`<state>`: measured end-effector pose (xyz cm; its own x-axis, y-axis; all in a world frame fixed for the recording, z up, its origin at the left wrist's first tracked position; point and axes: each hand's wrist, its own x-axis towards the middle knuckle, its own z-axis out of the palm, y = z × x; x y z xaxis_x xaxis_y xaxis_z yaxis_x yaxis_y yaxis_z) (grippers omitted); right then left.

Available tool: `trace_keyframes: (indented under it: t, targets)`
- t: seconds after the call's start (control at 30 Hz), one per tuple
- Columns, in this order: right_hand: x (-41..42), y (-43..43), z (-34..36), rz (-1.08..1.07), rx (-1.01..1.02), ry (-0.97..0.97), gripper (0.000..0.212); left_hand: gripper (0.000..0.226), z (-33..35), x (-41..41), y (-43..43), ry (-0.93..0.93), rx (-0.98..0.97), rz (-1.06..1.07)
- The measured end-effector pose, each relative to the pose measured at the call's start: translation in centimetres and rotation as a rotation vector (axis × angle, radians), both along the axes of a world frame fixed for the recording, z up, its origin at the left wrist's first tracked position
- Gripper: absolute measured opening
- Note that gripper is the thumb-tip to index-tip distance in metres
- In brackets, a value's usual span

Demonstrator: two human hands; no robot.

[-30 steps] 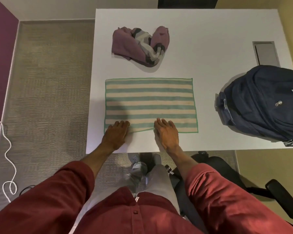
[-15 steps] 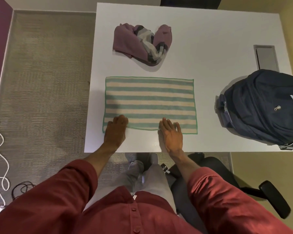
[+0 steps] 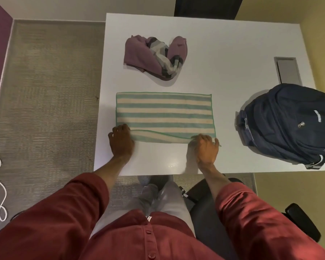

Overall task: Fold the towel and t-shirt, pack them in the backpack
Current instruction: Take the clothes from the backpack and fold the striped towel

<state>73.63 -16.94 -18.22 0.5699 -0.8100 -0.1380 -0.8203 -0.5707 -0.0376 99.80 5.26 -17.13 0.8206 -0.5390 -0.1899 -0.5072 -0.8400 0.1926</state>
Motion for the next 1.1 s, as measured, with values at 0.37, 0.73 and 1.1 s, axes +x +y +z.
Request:
trace_keyframes:
  t: [0.37,0.73,1.1]
  targets:
    - [4.2,-5.4,2.7,-0.057,-0.079,-0.075,0.029,0.036,2.7,3.6,-4.2,-0.044,-0.039,0.029]
    - [8.3,-12.5,3.7,-0.103,-0.128,-0.037,0.038,0.038,2.5,8.4,-6.9,-0.105,0.076,0.040]
    - [11.8,-17.8,2.3,-0.074,-0.079,0.028,0.036,0.033,1.5,12.5,-10.5,-0.064,0.046,0.108]
